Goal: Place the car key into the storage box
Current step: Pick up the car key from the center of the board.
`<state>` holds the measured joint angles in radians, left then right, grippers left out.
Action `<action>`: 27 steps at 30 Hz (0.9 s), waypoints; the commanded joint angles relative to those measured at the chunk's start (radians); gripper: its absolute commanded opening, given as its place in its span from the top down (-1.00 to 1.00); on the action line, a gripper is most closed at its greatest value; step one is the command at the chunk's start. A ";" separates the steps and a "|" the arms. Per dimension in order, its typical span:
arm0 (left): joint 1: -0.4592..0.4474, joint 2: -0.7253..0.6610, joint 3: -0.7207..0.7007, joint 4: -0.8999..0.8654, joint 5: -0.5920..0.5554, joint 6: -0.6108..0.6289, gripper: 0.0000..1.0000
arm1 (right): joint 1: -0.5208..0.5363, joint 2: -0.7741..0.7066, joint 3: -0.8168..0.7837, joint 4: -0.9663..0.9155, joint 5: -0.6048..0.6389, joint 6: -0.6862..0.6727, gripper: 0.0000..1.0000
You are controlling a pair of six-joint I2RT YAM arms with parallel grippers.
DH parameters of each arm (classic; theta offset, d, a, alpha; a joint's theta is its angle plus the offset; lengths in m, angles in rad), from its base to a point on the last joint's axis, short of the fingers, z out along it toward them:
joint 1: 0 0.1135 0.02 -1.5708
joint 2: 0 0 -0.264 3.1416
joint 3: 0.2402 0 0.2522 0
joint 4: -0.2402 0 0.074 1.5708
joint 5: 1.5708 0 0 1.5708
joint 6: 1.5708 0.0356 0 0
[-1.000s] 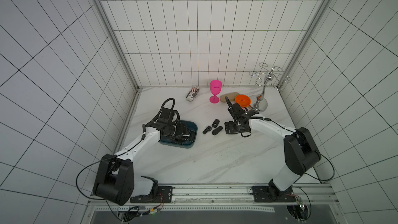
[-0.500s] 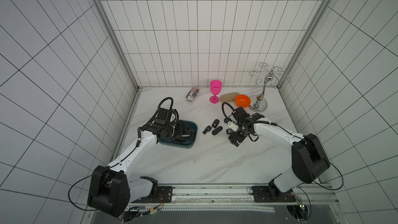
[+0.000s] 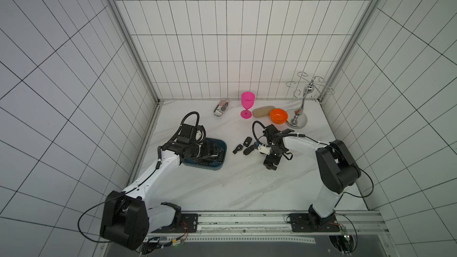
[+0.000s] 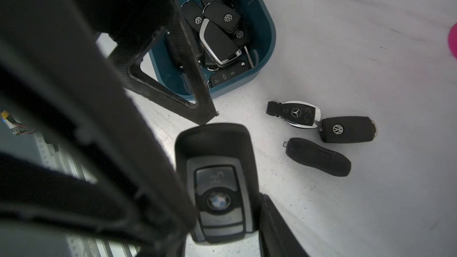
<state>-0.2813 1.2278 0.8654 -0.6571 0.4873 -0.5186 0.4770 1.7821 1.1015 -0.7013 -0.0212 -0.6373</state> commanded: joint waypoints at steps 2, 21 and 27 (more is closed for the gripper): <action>0.004 -0.009 -0.017 0.020 0.012 0.008 -0.70 | -0.012 0.036 0.024 0.115 0.150 -0.035 -0.92; 0.017 0.026 -0.017 0.044 0.024 0.002 -0.70 | -0.023 0.016 -0.001 0.279 0.220 -0.073 -0.92; 0.027 0.030 -0.023 0.045 0.024 0.003 -0.70 | -0.031 0.069 0.072 0.188 0.092 -0.083 -0.86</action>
<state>-0.2615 1.2488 0.8524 -0.6407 0.5045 -0.5194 0.4572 1.8088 1.1339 -0.4355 0.1535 -0.6964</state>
